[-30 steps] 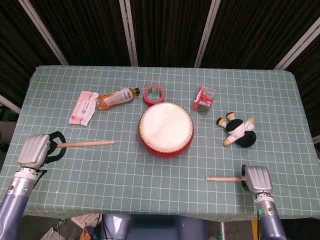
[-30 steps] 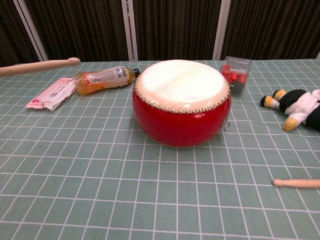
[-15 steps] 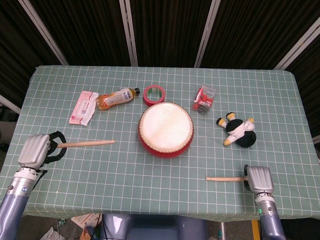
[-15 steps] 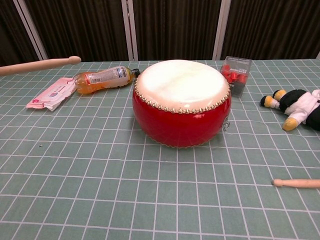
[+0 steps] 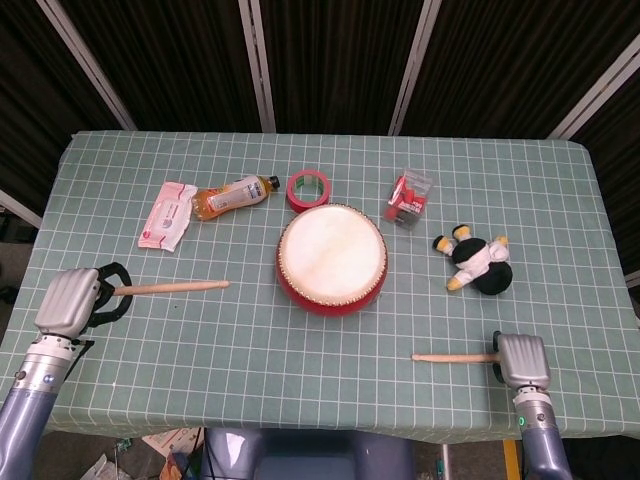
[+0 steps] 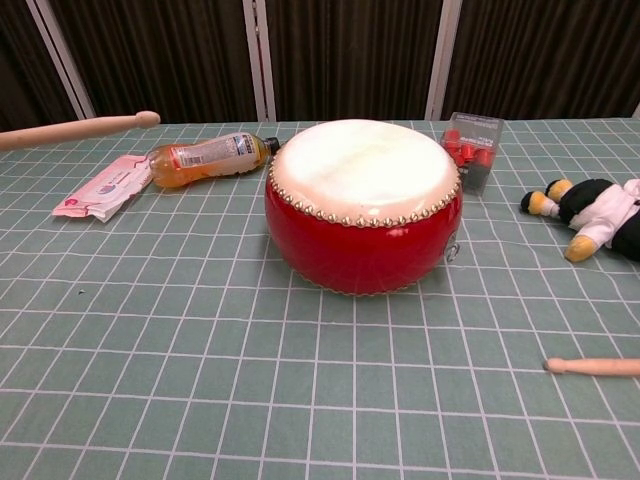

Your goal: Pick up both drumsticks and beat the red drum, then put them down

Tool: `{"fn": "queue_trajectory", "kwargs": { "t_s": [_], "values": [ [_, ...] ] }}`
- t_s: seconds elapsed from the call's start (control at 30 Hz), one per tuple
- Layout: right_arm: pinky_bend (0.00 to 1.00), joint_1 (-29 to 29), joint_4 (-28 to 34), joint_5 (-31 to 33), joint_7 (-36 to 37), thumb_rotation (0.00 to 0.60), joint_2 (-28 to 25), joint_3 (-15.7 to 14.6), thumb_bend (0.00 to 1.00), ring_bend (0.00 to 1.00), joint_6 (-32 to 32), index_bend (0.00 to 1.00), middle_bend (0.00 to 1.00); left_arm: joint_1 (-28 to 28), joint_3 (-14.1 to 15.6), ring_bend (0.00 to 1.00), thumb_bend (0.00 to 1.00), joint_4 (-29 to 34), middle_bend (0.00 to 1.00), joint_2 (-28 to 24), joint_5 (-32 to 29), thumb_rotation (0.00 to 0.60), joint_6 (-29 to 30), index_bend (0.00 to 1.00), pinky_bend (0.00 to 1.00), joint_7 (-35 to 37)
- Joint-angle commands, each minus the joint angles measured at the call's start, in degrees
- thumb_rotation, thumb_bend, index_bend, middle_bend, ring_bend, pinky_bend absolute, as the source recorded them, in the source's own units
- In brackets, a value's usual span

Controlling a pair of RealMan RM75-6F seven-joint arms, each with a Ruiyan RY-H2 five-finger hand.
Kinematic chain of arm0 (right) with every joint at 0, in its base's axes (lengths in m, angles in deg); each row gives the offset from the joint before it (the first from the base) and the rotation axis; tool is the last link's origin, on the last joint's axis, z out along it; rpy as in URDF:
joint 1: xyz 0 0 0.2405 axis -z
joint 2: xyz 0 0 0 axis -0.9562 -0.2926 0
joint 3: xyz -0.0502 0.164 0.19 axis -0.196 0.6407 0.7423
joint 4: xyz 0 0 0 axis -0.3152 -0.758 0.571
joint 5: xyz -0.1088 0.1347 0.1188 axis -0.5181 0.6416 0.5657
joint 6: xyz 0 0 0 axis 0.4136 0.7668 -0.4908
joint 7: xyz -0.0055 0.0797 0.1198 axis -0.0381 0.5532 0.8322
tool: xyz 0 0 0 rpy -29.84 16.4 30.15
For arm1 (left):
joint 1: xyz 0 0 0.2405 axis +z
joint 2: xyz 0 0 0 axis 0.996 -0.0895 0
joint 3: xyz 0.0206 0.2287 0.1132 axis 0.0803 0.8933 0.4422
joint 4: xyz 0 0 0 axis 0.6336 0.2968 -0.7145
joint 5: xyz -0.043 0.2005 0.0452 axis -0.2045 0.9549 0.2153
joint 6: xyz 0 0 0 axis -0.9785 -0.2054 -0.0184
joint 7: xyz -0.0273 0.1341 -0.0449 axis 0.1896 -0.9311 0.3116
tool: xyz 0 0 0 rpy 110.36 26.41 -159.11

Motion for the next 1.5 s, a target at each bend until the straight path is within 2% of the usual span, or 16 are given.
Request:
{"fn": "queue_trajectory", "kwargs": {
  "t_s": [0.03, 0.27, 0.33, 0.43, 0.47, 0.5, 0.57, 0.77, 1.0, 1.2, 1.5],
  "values": [
    [1.00, -0.10, -0.46, 0.56, -0.24, 0.600, 0.35, -0.01, 0.36, 1.00, -0.08, 0.48, 1.00, 0.05, -0.06, 1.00, 0.55, 0.05, 1.00, -0.06, 0.07, 0.600, 0.01, 0.75, 1.00, 0.10],
    [1.00, -0.33, -2.54, 2.29, -0.74, 0.600, 1.52, 0.00, 0.36, 1.00, -0.54, 0.48, 1.00, 0.18, -0.32, 1.00, 0.55, 0.09, 1.00, -0.24, 0.00, 0.600, -0.09, 0.75, 1.00, 0.42],
    [1.00, -0.37, -3.17, 2.61, -0.89, 0.600, 1.87, -0.08, 0.36, 1.00, -0.61, 0.52, 1.00, 0.18, -0.36, 1.00, 0.55, 0.09, 1.00, -0.26, -0.10, 0.600, -0.21, 0.75, 1.00, 0.42],
    [1.00, -0.43, -3.28, 2.87, -0.78, 0.600, 2.06, -0.01, 0.42, 1.00, -0.58, 0.70, 1.00, 0.19, -0.40, 1.00, 0.55, 0.08, 1.00, -0.26, -0.09, 0.600, -0.32, 0.75, 1.00, 0.41],
    [1.00, -0.44, -3.16, 2.77, -0.66, 0.600, 2.03, 0.02, 0.45, 1.00, -0.48, 0.79, 1.00, 0.19, -0.42, 1.00, 0.55, 0.07, 1.00, -0.26, -0.09, 0.600, -0.33, 0.75, 1.00, 0.41],
    [1.00, -0.47, -2.80, 2.38, -0.33, 0.600, 1.90, 0.10, 0.46, 1.00, -0.27, 0.85, 1.00, 0.19, -0.45, 1.00, 0.55, 0.06, 1.00, -0.26, -0.11, 0.600, -0.35, 0.75, 1.00, 0.41],
    [1.00, -0.49, -1.70, 1.68, 0.56, 0.600, 1.41, 0.34, 0.48, 1.00, 0.07, 0.89, 1.00, 0.20, -0.50, 1.00, 0.55, 0.07, 1.00, -0.29, -0.14, 0.600, -0.38, 0.75, 1.00, 0.43],
    [1.00, -0.74, 5.81, -0.75, 3.52, 0.600, -2.86, 1.40, 0.50, 1.00, 0.94, 0.93, 1.00, 0.24, -0.66, 1.00, 0.55, 0.06, 1.00, -0.43, -0.30, 0.600, -0.51, 0.75, 1.00, 0.47],
    [1.00, -0.39, 15.66, -3.86, 7.98, 0.600, -11.10, 3.22, 0.52, 1.00, 2.93, 0.96, 1.00, 0.04, -1.01, 1.00, 0.55, 0.25, 1.00, -0.64, -0.49, 0.600, -0.68, 0.75, 1.00, 0.22],
    [1.00, -0.54, 21.58, -0.06, 13.84, 0.600, -18.46, 7.15, 0.52, 1.00, 2.27, 0.96, 1.00, -1.38, -2.50, 1.00, 0.55, 0.34, 1.00, -1.27, -1.31, 0.600, -1.52, 0.75, 1.00, -0.95],
    [1.00, -3.19, 26.75, 7.59, 20.75, 0.600, -28.16, 14.33, 0.52, 1.00, -1.06, 0.96, 1.00, -6.78, -7.58, 1.00, 0.56, 1.03, 1.00, -3.54, -5.50, 0.600, -5.28, 0.76, 1.00, -4.09]
  ]
}}
